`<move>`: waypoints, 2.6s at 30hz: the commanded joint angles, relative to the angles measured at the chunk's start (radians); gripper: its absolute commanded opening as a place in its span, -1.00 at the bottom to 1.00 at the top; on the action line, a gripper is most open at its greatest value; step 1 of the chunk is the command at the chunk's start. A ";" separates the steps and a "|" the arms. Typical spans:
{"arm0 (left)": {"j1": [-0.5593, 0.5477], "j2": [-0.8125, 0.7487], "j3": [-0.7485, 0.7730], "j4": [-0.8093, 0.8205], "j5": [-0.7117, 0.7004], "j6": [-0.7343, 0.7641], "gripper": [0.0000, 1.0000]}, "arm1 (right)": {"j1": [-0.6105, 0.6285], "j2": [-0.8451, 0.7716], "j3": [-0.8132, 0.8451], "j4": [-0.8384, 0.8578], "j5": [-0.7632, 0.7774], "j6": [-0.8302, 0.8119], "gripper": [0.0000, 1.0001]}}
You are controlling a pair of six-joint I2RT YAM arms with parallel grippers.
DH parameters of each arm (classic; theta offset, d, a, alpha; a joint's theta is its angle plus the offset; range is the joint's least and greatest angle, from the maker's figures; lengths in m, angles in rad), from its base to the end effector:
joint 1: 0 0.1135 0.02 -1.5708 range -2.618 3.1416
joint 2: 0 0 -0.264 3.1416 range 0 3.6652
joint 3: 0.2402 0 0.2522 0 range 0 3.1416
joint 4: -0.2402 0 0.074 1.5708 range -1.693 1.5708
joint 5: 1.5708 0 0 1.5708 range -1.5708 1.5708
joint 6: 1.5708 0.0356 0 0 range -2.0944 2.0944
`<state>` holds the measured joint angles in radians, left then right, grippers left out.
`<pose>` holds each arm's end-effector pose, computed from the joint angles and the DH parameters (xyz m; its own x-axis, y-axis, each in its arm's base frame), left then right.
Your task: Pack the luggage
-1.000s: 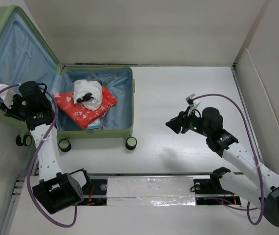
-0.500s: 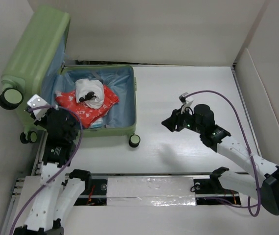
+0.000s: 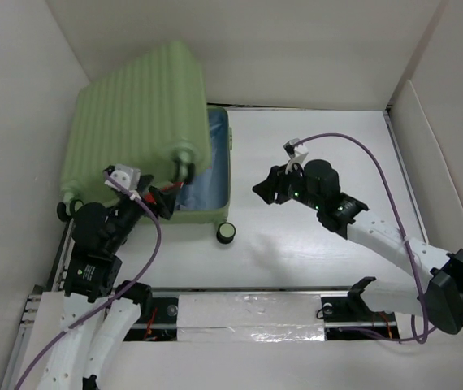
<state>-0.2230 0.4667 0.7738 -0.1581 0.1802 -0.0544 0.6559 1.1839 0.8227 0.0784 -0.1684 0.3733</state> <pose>0.1033 -0.0300 0.3797 0.1233 -0.0828 -0.9889 0.3977 0.9171 -0.0272 0.2147 0.1728 0.2971 -0.4717 0.0907 -0.8771 -0.5979 0.6982 0.3938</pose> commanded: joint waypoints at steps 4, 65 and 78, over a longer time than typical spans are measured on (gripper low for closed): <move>-0.042 -0.055 0.033 0.015 0.714 -0.139 0.43 | -0.005 -0.010 0.101 0.006 0.096 0.015 0.05; 0.484 1.242 0.321 0.164 -0.186 -0.489 -0.11 | -0.010 0.618 0.474 0.078 0.125 0.012 -0.45; -0.090 0.792 -0.120 0.317 -0.327 -0.840 -0.12 | -0.099 0.415 0.306 0.072 0.187 -0.060 -0.38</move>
<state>0.0086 1.3865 0.7898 0.1196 -0.3832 -0.7265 0.4786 1.6615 1.1149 0.0116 0.1333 0.2749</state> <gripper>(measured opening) 0.431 0.305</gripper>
